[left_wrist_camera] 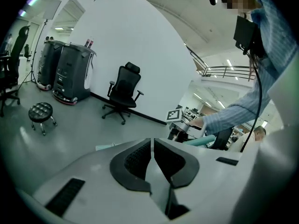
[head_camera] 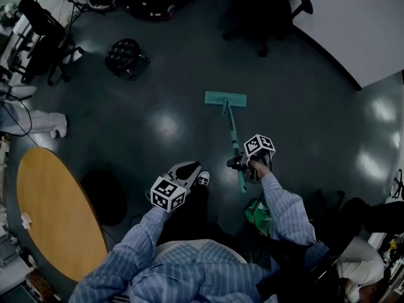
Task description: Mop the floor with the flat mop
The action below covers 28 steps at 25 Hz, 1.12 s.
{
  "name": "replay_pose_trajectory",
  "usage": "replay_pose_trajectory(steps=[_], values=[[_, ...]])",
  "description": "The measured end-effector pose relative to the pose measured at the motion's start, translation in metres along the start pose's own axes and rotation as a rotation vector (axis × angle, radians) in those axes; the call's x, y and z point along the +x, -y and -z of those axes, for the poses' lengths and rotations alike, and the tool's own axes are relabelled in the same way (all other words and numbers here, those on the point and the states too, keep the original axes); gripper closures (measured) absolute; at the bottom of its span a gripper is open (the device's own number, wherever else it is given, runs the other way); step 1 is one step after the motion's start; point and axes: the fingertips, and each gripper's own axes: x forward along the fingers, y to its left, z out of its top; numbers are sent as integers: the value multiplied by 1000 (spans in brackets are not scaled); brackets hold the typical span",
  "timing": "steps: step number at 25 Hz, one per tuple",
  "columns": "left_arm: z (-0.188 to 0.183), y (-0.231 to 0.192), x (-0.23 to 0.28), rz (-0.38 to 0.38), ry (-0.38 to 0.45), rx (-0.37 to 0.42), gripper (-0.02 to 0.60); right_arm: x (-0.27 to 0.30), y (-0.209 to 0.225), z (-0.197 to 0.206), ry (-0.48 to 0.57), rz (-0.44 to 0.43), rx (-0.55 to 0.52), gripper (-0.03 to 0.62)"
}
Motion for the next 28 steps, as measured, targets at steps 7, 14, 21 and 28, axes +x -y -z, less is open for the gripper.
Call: replay_pose_trajectory(steps=[7, 14, 21, 28], values=[[9, -43, 6, -29, -14, -52, 555, -14, -19, -150, 63, 34, -25, 479], [36, -81, 3, -96, -17, -139, 555, -20, -38, -265, 105, 81, -58, 479], [57, -108, 9, -116, -18, -185, 555, -20, -58, -351, 161, 61, -48, 479], [81, -128, 5, -144, -19, -214, 555, -15, -54, -393, 204, 72, -13, 488]])
